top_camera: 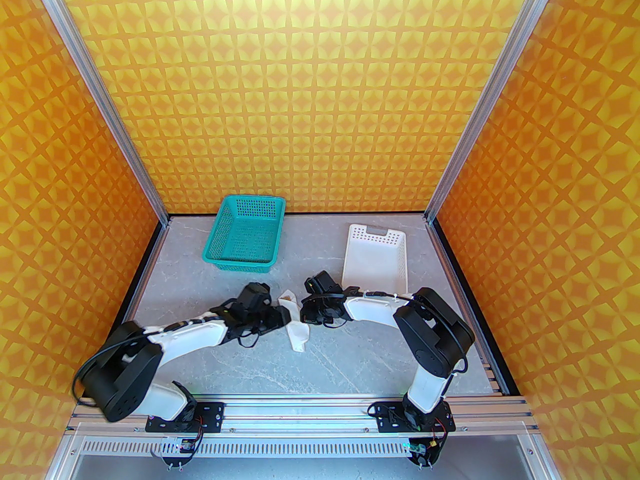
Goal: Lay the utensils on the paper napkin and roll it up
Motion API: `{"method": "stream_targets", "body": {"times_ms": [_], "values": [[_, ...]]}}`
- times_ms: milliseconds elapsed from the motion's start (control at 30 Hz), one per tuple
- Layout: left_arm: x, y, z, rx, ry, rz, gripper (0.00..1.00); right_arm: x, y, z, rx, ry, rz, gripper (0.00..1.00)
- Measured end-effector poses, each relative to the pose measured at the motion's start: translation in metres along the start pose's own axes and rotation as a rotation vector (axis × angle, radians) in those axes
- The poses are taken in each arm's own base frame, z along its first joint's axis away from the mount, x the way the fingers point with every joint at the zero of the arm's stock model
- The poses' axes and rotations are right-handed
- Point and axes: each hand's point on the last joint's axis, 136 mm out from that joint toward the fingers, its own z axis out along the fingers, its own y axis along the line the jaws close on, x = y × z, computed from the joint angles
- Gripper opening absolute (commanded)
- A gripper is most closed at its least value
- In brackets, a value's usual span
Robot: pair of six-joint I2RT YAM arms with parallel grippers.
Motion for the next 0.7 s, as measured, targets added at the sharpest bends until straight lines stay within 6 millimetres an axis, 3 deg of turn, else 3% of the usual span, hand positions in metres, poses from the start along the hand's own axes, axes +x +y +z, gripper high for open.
{"method": "stream_targets", "body": {"times_ms": [233, 700], "values": [[0.001, 0.003, -0.001, 0.024, -0.003, -0.038, 0.53, 0.001, -0.003, 0.0, 0.019, 0.0, -0.021, 0.0], [0.024, 0.001, 0.036, 0.056, 0.091, -0.081, 0.49, 0.001, -0.003, 0.0, 0.025, -0.001, -0.03, 0.0]]}}
